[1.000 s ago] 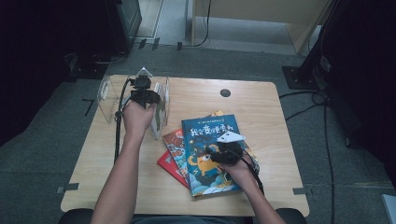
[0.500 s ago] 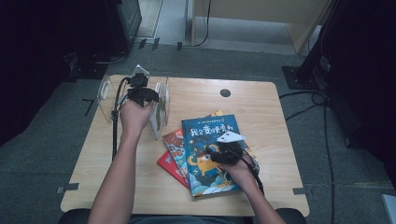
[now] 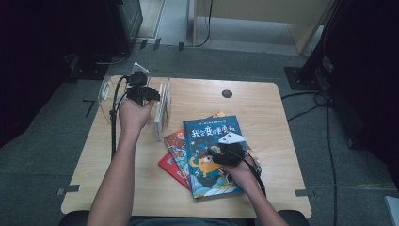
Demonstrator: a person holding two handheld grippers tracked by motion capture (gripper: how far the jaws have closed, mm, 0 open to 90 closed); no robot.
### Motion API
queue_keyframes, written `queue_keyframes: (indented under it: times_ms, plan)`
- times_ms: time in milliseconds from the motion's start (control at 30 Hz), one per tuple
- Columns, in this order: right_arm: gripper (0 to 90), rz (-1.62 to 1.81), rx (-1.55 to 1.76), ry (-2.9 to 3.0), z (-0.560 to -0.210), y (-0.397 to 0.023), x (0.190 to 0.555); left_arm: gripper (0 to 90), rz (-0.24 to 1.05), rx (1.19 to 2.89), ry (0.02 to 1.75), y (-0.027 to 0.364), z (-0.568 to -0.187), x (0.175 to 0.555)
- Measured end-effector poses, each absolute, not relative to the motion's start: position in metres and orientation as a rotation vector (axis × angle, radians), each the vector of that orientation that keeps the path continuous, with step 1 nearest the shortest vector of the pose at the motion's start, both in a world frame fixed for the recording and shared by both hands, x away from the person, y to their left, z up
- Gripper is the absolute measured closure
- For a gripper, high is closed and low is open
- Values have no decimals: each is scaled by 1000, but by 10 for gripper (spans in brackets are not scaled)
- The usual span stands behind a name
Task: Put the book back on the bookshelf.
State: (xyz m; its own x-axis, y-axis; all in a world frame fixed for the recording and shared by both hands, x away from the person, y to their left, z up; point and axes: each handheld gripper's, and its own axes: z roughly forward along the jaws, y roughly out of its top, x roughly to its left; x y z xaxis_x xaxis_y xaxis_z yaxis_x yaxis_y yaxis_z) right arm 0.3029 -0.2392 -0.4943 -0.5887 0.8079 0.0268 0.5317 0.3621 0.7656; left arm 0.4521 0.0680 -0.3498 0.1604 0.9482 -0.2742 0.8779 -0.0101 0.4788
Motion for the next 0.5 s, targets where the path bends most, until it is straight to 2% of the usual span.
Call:
queue_keyframes:
  times_ms: [500]
  plan:
    - [388,1079,1175,2274,-494,-239,303,689,86,1889,1681,80,-350,436]
